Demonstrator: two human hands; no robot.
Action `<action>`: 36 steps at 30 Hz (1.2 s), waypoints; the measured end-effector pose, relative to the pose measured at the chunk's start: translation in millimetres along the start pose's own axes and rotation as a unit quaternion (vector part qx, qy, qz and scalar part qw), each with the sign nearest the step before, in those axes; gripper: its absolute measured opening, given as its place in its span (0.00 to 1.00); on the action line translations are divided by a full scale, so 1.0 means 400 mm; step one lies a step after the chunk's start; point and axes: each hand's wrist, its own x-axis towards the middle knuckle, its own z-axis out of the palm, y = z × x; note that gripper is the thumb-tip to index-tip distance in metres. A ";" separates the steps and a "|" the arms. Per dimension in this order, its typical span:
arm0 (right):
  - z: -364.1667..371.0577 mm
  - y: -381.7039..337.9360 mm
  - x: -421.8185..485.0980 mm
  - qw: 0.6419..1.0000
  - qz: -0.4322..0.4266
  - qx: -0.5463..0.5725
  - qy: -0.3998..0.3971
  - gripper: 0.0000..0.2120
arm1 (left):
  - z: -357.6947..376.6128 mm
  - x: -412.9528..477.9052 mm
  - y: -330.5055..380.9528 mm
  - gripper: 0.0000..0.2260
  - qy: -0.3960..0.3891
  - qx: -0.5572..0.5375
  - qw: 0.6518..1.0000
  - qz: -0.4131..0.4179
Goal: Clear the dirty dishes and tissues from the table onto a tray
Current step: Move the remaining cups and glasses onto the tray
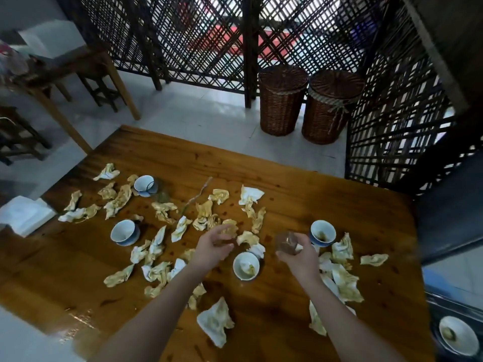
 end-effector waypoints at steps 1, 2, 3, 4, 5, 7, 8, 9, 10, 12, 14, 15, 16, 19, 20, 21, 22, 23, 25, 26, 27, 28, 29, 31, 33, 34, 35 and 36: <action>0.005 -0.016 0.002 1.000 -0.007 0.003 0.008 0.24 | -0.013 0.010 -0.002 0.21 0.001 -0.001 1.000 -0.004; 0.009 -0.033 0.004 1.000 -0.011 0.005 0.012 0.24 | -0.024 0.019 -0.004 0.21 0.002 -0.004 1.000 -0.009; 0.015 -0.053 0.006 1.000 -0.014 0.006 0.013 0.25 | -0.039 0.027 -0.004 0.21 -0.001 -0.011 1.000 -0.013; 0.022 -0.074 0.008 1.000 -0.019 0.010 0.014 0.25 | -0.053 0.034 -0.005 0.20 -0.003 -0.016 1.000 -0.014; 0.032 -0.097 0.009 0.999 -0.023 0.016 0.015 0.25 | -0.072 0.040 -0.004 0.20 -0.004 -0.018 1.000 -0.010; 0.054 -0.140 0.007 0.999 -0.029 0.032 0.019 0.24 | -0.108 0.050 -0.003 0.20 -0.013 -0.018 1.000 0.005; 0.072 -0.162 0.007 0.998 -0.034 0.038 0.020 0.24 | -0.133 0.056 -0.003 0.20 -0.021 -0.015 1.000 0.014; 0.091 -0.181 0.005 0.998 -0.041 0.039 0.019 0.24 | -0.158 0.061 -0.002 0.20 -0.030 -0.007 0.999 0.022; 0.112 -0.198 0.005 0.998 -0.048 0.036 0.017 0.24 | -0.186 0.069 -0.004 0.20 -0.037 0.005 0.999 0.028; 0.158 -0.225 0.005 0.998 -0.051 0.042 0.009 0.23 | -0.240 0.089 -0.008 0.20 -0.045 0.028 0.998 0.037; 0.212 -0.255 0.007 0.997 -0.046 0.055 0.000 0.24 | -0.301 0.113 -0.018 0.20 -0.041 0.034 0.998 0.030; 0.239 -0.270 0.010 0.998 -0.045 0.053 -0.003 0.24 | -0.332 0.125 -0.023 0.21 -0.035 0.028 0.999 0.024; 0.264 -0.284 0.015 0.998 -0.045 0.047 -0.005 0.23 | -0.361 0.138 -0.029 0.22 -0.028 0.022 0.999 0.021; 0.330 -0.323 0.031 0.999 -0.049 0.023 -0.004 0.24 | -0.441 0.174 -0.050 0.23 -0.006 0.005 1.000 0.009; 0.351 -0.336 0.037 0.999 -0.049 0.016 -0.006 0.25 | -0.467 0.186 -0.058 0.24 0.005 0.002 1.000 0.004; 0.369 -0.349 0.042 0.999 -0.050 0.013 -0.010 0.25 | -0.491 0.200 -0.063 0.25 0.017 0.001 1.000 -0.003; 0.382 -0.359 0.046 0.998 -0.053 0.012 -0.016 0.25 | -0.509 0.212 -0.068 0.26 0.030 0.002 0.999 -0.012; 0.398 -0.369 0.050 0.998 -0.055 0.013 -0.022 0.25 | -0.528 0.226 -0.074 0.27 0.043 0.003 0.999 -0.021; 0.421 -0.384 0.060 0.998 -0.051 0.016 -0.023 0.24 | -0.554 0.252 -0.084 0.31 0.063 0.001 0.998 -0.031; 0.429 -0.389 0.066 0.999 -0.048 0.017 -0.020 0.24 | -0.562 0.267 -0.088 0.32 0.071 -0.008 0.997 -0.034; 0.434 -0.393 0.071 0.999 -0.044 0.018 -0.016 0.24 | -0.566 0.279 -0.090 0.33 0.079 -0.017 0.996 -0.037; 0.440 -0.396 0.079 0.999 -0.040 0.018 -0.013 0.24 | -0.571 0.296 -0.092 0.34 0.086 -0.022 0.995 -0.040; 0.443 -0.397 0.086 0.999 -0.036 0.018 -0.010 0.24 | -0.573 0.311 -0.093 0.34 0.092 -0.025 0.995 -0.042; 0.447 -0.394 0.100 0.999 -0.028 0.020 -0.001 0.24 | -0.574 0.341 -0.094 0.35 0.092 -0.021 0.994 -0.047; 0.446 -0.384 0.112 1.000 -0.021 0.020 0.005 0.25 | -0.571 0.365 -0.096 0.36 0.084 -0.010 0.996 -0.039; 0.446 -0.378 0.118 1.000 -0.015 0.020 0.007 0.26 | -0.569 0.375 -0.097 0.36 0.086 0.003 0.996 -0.031; 0.446 -0.371 0.124 1.000 -0.010 0.019 0.009 0.27 | -0.567 0.384 -0.098 0.36 0.091 0.019 0.995 -0.022; 0.446 -0.363 0.129 1.000 -0.007 0.016 0.011 0.27 | -0.564 0.392 -0.099 0.35 0.099 0.036 0.994 -0.013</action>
